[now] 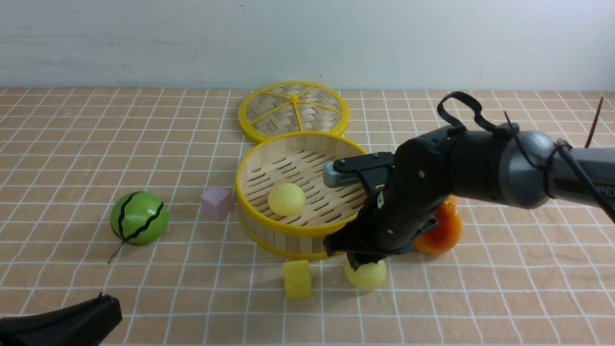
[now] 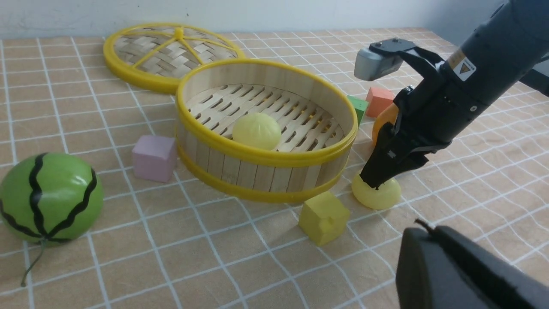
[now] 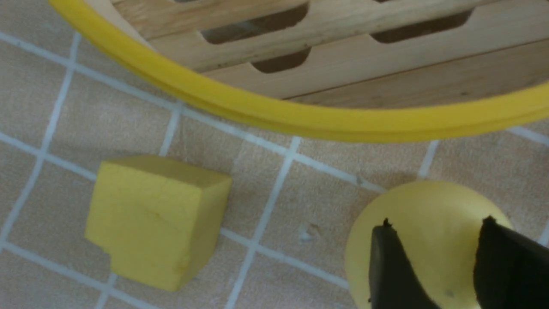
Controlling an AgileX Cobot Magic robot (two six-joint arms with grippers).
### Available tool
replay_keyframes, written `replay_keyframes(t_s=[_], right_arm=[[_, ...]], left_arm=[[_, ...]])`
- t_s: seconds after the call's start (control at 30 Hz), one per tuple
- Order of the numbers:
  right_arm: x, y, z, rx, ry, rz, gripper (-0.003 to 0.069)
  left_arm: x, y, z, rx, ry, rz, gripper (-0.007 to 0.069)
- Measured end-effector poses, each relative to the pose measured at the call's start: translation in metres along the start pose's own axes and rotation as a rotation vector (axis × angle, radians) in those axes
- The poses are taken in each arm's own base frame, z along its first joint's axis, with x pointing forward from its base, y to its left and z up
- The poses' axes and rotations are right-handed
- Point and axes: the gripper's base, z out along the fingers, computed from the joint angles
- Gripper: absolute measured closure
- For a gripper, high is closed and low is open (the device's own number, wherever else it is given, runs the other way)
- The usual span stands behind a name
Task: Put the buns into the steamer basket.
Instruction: Use the right arm to grab a steamed stuffed bun, then use the right arm to put the steamed stuffed bun into the steamer
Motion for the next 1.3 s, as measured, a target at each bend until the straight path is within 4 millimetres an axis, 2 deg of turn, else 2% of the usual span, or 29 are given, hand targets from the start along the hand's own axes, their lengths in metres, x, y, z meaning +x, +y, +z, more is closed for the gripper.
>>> replay_keyframes(t_s=[0.1,0.23,0.33,0.4,0.53,0.63,0.73,0.87,0.93,1.03,1.07,1.13,1.17,1.2,1.3], right_arm=[[0.0,0.0,0.002,0.0,-0.002,0.0,0.0419],[0.0,0.0,0.001,0.001,0.0,-0.012,0.0595],[-0.001,0.001,-0.009,-0.002,-0.001,-0.026,0.0658],[-0.002,0.002,-0.016,-0.004,-0.002,-0.032,0.0659],[-0.019,0.011,-0.061,-0.031,-0.089,-0.065,0.0655],[-0.037,0.017,-0.082,-0.047,-0.187,-0.094,0.0652],[-0.053,0.019,-0.083,-0.043,-0.265,-0.116,0.065],[-0.07,0.013,-0.058,-0.002,-0.303,-0.15,0.0646],[-0.076,0.003,-0.033,0.028,-0.277,-0.149,0.0634],[-0.077,-0.009,-0.007,0.061,-0.233,-0.141,0.0592],[-0.077,-0.011,-0.004,0.064,-0.228,-0.141,0.0578],[-0.076,-0.013,0.002,0.067,-0.218,-0.138,0.0494],[-0.077,-0.013,0.001,0.067,-0.219,-0.138,0.0486],[-0.078,-0.012,0.0,0.065,-0.226,-0.137,0.0423],[-0.081,-0.011,-0.006,0.063,-0.232,-0.135,0.0295]], left_arm=[[0.0,0.0,0.0,0.0,0.0,0.0,0.0637],[0.0,0.0,0.0,0.0,0.0,0.0,0.0637],[0.0,0.0,0.0,0.0,0.0,0.0,0.0636],[0.0,0.0,0.0,0.0,0.0,0.0,0.0636],[0.0,0.0,0.0,-0.001,-0.003,0.0,0.0635],[0.0,0.0,0.0,-0.001,-0.004,0.0,0.0635],[0.0,0.0,0.0,-0.001,-0.005,0.0,0.0635],[-0.001,0.0,0.0,-0.002,-0.007,0.0,0.0635],[-0.001,0.0,0.0,-0.002,-0.007,0.0,0.0635],[-0.001,0.0,0.0,-0.002,-0.007,0.0,0.0635],[-0.001,0.0,0.0,-0.002,-0.007,0.0,0.0635],[-0.001,0.0,0.0,-0.002,-0.008,0.0,0.0636],[-0.001,0.0,0.0,-0.002,-0.008,0.0,0.0636],[-0.001,0.0,0.0,-0.003,-0.012,0.0,0.0636],[-0.001,0.0,0.0,-0.003,-0.015,0.0,0.0636]])
